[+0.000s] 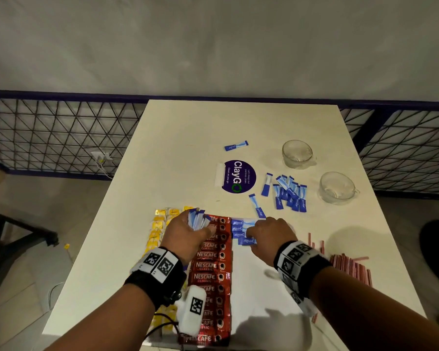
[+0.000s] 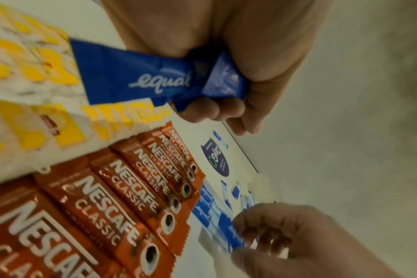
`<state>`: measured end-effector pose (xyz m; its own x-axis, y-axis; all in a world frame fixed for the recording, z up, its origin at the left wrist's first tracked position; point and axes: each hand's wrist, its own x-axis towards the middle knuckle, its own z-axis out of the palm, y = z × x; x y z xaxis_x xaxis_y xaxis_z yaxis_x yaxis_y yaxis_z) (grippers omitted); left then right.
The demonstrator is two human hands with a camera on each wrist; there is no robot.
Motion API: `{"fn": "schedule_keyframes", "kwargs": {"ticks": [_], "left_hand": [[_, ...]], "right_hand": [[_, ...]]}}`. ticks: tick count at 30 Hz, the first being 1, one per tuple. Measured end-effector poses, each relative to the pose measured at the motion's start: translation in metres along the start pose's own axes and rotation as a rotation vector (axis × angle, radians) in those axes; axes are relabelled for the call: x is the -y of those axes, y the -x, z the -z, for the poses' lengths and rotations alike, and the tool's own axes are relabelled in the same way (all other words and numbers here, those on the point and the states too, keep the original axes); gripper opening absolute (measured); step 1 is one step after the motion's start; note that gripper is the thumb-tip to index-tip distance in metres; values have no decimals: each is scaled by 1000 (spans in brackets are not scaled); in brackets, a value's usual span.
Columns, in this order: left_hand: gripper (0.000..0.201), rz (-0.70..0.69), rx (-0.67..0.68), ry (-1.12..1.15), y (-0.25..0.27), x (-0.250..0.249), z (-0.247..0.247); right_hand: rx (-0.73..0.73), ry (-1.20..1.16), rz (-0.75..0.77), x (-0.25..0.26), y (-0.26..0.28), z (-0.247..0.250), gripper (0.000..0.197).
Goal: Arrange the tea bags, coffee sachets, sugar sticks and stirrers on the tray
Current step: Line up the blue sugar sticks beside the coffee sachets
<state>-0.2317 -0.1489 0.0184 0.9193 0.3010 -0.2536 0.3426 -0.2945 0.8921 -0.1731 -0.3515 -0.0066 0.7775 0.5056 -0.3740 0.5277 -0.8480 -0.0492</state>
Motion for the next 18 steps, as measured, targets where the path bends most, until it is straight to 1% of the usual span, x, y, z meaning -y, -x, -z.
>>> {"fn": "schedule_keyframes", "kwargs": {"ticks": [2,4,7,11,18], "left_hand": [[22,10,-14,10,1,1,6],[22,24,-22,-4,2,2,10],[23,45,-26,17,4,2,15],[22,59,-42,35,6,3,19],[22,69,-43,37,8,3,18]], "right_hand": [[62,53,0,4,-5,-4,32],[85,83,15,8,-9,-8,31],[70,48,15,7,-11,-11,33],[75,36,24,-1,-10,-17,27],[80,37,81,4,-15,-24,34]]}}
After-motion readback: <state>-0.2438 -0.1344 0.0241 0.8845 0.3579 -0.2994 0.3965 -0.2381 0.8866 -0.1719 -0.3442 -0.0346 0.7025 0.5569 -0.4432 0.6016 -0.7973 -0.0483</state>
